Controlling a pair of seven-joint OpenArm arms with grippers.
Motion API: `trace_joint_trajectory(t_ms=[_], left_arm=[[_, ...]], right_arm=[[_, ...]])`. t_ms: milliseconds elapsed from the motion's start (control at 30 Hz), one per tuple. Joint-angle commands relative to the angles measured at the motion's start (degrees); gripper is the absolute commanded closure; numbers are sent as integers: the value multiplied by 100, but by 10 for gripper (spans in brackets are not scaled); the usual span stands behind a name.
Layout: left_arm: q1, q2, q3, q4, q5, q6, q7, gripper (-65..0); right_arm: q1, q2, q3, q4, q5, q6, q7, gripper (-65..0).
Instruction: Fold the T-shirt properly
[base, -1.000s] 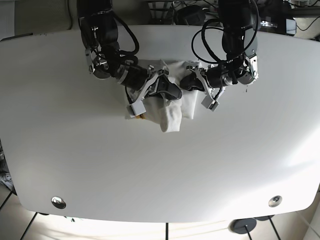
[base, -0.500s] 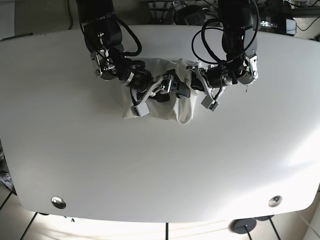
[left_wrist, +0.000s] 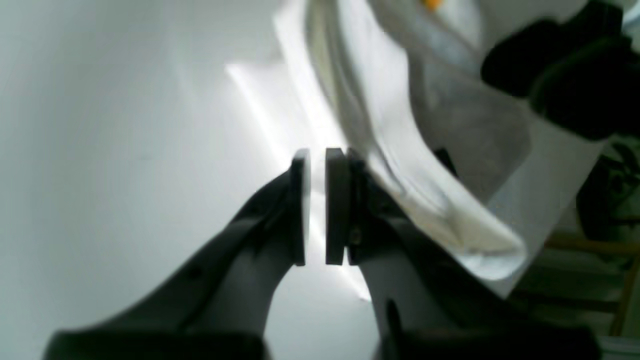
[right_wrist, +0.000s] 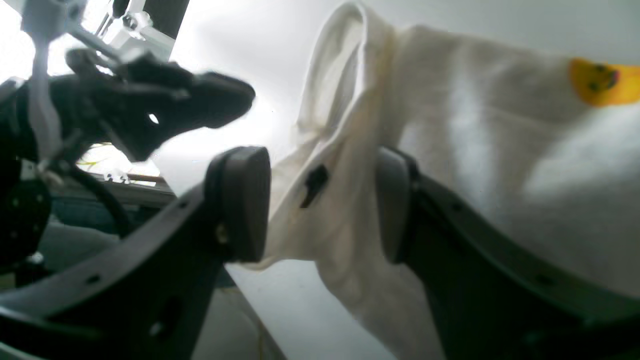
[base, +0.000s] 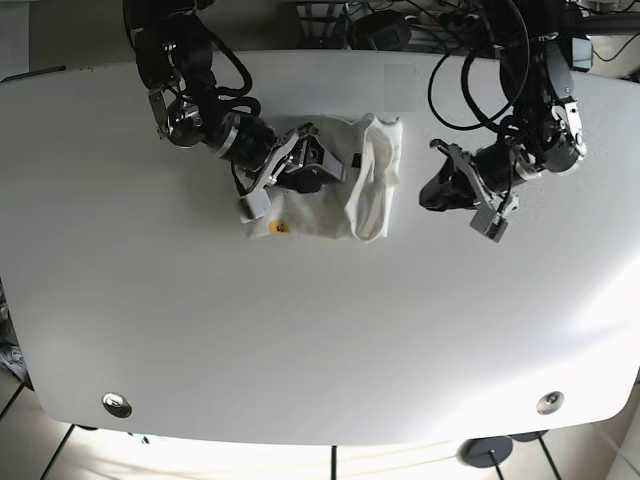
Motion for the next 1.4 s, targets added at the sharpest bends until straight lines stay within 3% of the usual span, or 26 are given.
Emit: trace_joint_trajectory(t_ms=[33, 200, 267, 433, 500, 667, 800, 833, 933, 967, 1033, 1100, 1267, 1400], left_arm=[[117, -412, -398, 271, -362, -10, -46, -36], [328, -1019, -1137, 297, -696, -10, -46, -36], [389, -1142, -1409, 297, -801, -10, -46, -36], [486, -1291, -1400, 306, -784, -10, -46, -36], [459, -1309, -1128, 420, -705, -10, -46, -36], [451, -1247, 279, 1071, 412, -10, -90, -36], [459, -605, 1026, 1097, 1326, -10, -240, -36], [477, -359, 1228, 1097, 1722, -10, -284, -36], [468, 142, 1641, 1089, 2715, -10, -284, -36], [477, 458, 1764, 1089, 3251, -10, -292, -36], [477, 766, 1817, 1080, 3902, -10, -292, -36], [486, 986, 1817, 1080, 4429, -10, -292, -36], [503, 1003, 1738, 1071, 4570, -10, -292, -35], [459, 995, 938, 640, 4561, -10, -292, -35]], right_arm=[[124, 86, -290, -267, 73, 42, 111, -308], [607, 51, -1195, -980, 73, -11, 129, -306], [915, -169, -1494, -1270, 64, -11, 129, -306], [1601, -644, -1969, -2017, 64, -11, 138, -306], [1724, -679, -2039, -1859, 64, -19, 138, -306], [1706, -239, -1459, -936, 73, -19, 120, -306], [1741, 139, -439, -1041, 64, -11, 120, -301], [1856, 218, -167, -1217, 64, 16, 120, -258], [2225, 306, -70, -1771, 64, 25, 129, -133], [2418, 315, -88, -2070, 64, 25, 138, -124], [2594, 306, -96, -2377, 11, 33, 305, -124], [2770, 165, -316, -2667, -543, 25, 648, -124], [2840, -318, -360, -3212, -1853, 51, 964, -124], [2752, -450, -360, -3503, -2363, 51, 1377, -122]])
